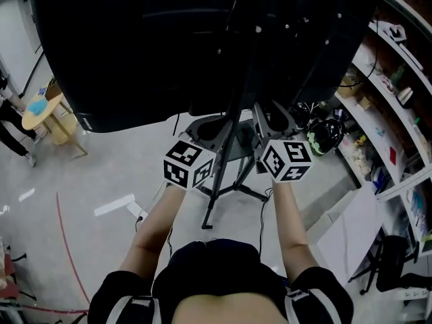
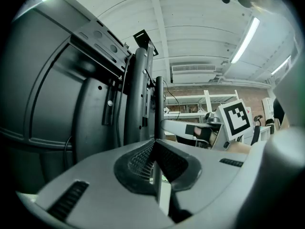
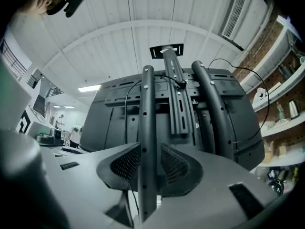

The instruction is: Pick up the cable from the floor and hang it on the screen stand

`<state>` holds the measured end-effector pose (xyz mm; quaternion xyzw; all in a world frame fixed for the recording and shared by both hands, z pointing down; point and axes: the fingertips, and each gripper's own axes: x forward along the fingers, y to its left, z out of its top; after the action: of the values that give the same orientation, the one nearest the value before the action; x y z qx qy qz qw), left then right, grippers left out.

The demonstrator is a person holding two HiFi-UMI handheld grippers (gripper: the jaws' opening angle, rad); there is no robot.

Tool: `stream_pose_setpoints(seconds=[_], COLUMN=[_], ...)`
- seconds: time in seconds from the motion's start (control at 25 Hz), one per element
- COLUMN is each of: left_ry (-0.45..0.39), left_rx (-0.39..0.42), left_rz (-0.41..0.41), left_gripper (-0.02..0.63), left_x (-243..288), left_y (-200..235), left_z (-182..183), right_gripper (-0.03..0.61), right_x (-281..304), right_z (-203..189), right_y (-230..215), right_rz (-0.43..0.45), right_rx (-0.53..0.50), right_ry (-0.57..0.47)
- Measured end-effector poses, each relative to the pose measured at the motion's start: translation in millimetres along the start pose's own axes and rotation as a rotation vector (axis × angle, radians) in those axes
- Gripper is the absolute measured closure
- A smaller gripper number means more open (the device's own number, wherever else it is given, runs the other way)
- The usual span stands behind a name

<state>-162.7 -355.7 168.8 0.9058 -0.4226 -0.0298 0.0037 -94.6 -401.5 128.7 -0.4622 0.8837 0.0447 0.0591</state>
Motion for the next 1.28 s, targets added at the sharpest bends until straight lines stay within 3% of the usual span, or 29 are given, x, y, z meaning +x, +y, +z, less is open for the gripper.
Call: stream_pose_setpoints(seconds=[0.16, 0.4, 0.64, 0.92, 1.08, 1.28], left_ry=[0.021, 0.068, 0.087, 0.109, 0.112, 0.112], left_rx=[0.015, -0.053, -0.079, -0.068, -0.067, -0.075], left_rz=[0.019, 0.044, 0.089, 0.111, 0.105, 0.109], left_gripper=[0.611, 0.611, 0.611, 0.611, 0.611, 0.611], left_x=[-7.3, -24.9, -46.7, -55.1, -52.9, -51.0], left_y=[-18.9, -34.3, -36.4, -36.5, -37.6, -37.2], left_z=[-28.4, -71.2, -96.2, -112.9, -113.7, -112.5], right_gripper=[0.448, 0.448, 0.449, 0.476, 0.528, 0.537], right_x=[-21.9, -50.3, -67.3, -84.8, -84.9, -84.9], right_z=[-37.0, -82.3, -107.9, -124.9, -126.4, -122.6], right_y=[16.5, 39.7, 71.8, 73.5, 74.9, 80.3], right_rz=[-0.009, -0.04, 0.002, -0.062, -0.061, -0.039], right_rx=[0.048, 0.109, 0.154, 0.139, 0.121, 0.097], right_ry=[0.04, 0.118, 0.18, 0.188, 0.208, 0.207])
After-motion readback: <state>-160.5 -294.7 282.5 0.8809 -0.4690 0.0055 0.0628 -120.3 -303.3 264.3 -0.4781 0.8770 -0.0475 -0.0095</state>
